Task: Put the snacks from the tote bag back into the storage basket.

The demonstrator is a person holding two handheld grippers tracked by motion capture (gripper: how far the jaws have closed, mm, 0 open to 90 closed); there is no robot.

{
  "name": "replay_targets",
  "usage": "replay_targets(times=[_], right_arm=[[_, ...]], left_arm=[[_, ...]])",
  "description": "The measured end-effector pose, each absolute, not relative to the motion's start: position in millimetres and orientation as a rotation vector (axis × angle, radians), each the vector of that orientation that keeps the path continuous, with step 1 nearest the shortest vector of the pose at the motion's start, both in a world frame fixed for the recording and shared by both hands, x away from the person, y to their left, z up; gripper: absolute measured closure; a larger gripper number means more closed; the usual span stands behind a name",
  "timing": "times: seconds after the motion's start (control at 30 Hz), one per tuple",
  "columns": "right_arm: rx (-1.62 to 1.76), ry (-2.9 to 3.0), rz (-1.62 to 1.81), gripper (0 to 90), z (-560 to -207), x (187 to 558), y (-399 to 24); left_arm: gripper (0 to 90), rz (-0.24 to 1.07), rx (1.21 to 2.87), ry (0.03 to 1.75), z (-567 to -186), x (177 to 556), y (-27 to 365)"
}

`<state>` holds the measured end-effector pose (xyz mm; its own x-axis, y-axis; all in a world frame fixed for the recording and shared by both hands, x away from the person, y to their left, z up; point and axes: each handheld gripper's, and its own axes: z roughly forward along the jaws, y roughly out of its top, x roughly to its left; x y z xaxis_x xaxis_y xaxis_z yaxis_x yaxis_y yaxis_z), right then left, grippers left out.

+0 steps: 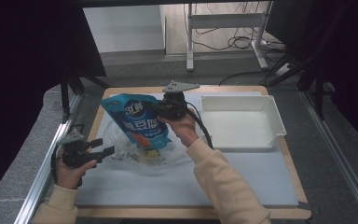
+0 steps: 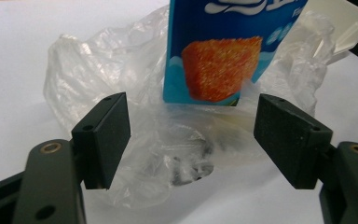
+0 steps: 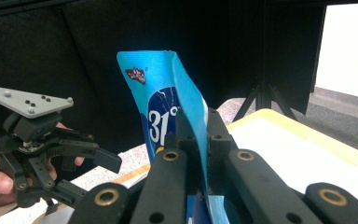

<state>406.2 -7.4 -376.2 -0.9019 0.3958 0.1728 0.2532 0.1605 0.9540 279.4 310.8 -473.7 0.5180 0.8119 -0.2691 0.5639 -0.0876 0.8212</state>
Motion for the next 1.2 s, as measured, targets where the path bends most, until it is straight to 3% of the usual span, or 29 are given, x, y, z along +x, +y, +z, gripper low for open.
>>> replay_targets(times=[0.7, 1.2], right_arm=[[0.585, 2.202, 1.954, 87.8, -329, 388, -29], [0.575, 2.167, 1.941, 87.9, -314, 386, -51]], left_arm=[[27.2, 0.319, 1.771, 1.159, -472, 276, 312], [27.7, 0.315, 1.765, 1.175, -474, 276, 314]])
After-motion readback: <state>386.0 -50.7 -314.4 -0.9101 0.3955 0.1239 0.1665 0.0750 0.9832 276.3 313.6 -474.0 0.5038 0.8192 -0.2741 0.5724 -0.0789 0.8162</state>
